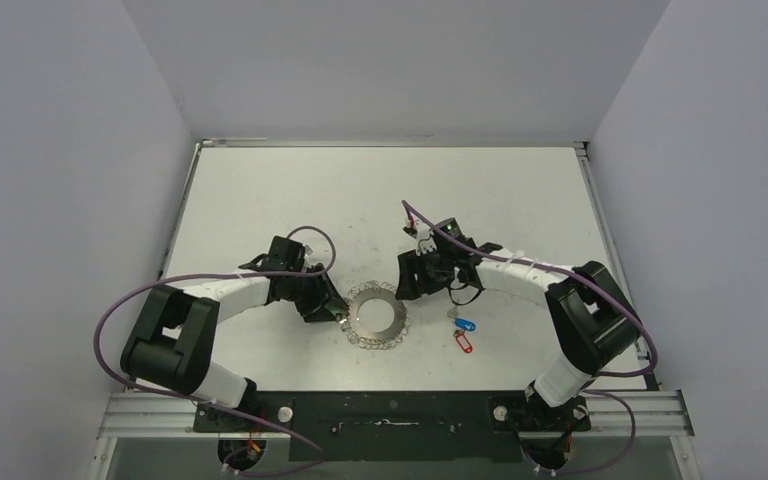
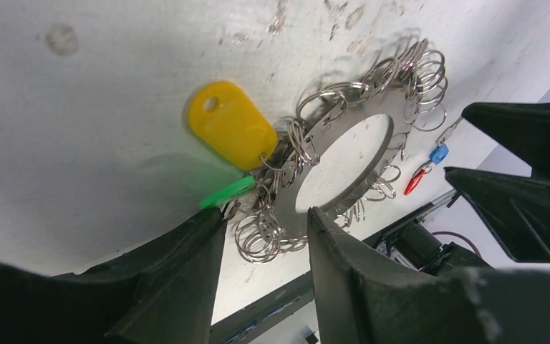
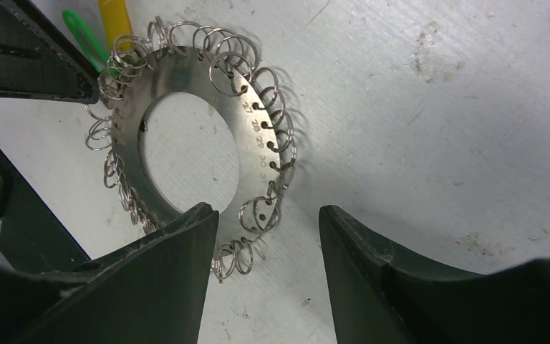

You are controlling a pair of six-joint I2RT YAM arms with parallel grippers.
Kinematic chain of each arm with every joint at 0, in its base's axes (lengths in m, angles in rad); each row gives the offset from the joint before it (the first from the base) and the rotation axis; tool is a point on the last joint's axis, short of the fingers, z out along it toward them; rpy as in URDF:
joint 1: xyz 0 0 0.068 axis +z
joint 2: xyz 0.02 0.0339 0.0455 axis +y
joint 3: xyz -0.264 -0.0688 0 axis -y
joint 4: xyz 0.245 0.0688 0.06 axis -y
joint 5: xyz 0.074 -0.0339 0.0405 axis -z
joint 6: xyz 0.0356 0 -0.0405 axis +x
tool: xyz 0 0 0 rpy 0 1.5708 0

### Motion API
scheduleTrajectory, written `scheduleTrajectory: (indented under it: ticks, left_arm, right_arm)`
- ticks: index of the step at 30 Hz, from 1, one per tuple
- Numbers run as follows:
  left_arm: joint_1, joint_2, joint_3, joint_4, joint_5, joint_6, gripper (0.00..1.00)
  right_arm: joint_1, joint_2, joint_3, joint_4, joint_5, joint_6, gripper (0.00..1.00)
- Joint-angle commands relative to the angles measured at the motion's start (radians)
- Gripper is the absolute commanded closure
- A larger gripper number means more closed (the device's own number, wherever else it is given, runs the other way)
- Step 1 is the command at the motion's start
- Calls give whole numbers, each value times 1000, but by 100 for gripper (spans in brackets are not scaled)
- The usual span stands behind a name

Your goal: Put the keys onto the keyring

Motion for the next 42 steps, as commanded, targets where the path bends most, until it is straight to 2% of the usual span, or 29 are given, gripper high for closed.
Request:
scheduleTrajectory:
  ticks: [1,6,15,26,31,34,38,42]
  left_arm:
    - [8,70,44,62,-66,15,56]
    - [8,172,127,88,-39,39,61]
    - [5,370,351,92,3,103,63]
    - [-22,578,667,-56,26,232,63]
    - [-20,535,786,-243,-82,371,59]
    - [-21,466,797,-328,-180,423,55]
    - [-23,331,699,-366,-229,419,50]
    - [-23,182,529,-333,-192,348,49]
  right_arm:
    - [21,9,2,62,-33,17,46]
    - [33,2,-15,64,-28,23,47]
    - [36,-19,-48,55,1,51,48]
    - [37,-94,-83,77,-1,119,47]
    - [37,-132,-103,108,-6,148,46]
    - [37,-137,-113,116,-1,157,45]
    - [38,-132,-117,114,11,169,45]
    - [39,-109,-113,111,17,187,45]
